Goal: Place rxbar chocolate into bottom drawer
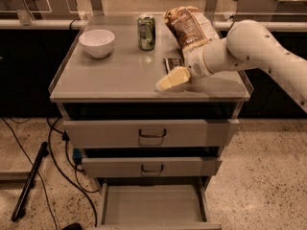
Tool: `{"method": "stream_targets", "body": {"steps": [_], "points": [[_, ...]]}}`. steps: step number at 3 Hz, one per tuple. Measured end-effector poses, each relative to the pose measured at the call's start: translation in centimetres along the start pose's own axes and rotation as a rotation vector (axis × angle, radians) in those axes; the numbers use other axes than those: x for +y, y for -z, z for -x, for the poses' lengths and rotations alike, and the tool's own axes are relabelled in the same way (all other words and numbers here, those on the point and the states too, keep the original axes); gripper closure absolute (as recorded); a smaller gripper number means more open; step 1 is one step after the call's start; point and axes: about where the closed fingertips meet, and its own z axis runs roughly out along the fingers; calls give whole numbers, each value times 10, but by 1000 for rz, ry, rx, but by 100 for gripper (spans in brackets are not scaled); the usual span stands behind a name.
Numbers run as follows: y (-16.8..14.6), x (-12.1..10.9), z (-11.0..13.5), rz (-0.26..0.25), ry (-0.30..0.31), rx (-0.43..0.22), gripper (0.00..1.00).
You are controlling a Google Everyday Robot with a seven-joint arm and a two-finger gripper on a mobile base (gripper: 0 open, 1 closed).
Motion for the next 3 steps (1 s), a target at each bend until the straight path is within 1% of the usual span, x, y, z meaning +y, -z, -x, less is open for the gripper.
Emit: {"method": "stream_targets", "body": {"steps": [1, 3], "points": [[-7, -2, -1, -1, -7, 16, 0], [-22, -18, -18, -56, -84, 104, 0]]}}
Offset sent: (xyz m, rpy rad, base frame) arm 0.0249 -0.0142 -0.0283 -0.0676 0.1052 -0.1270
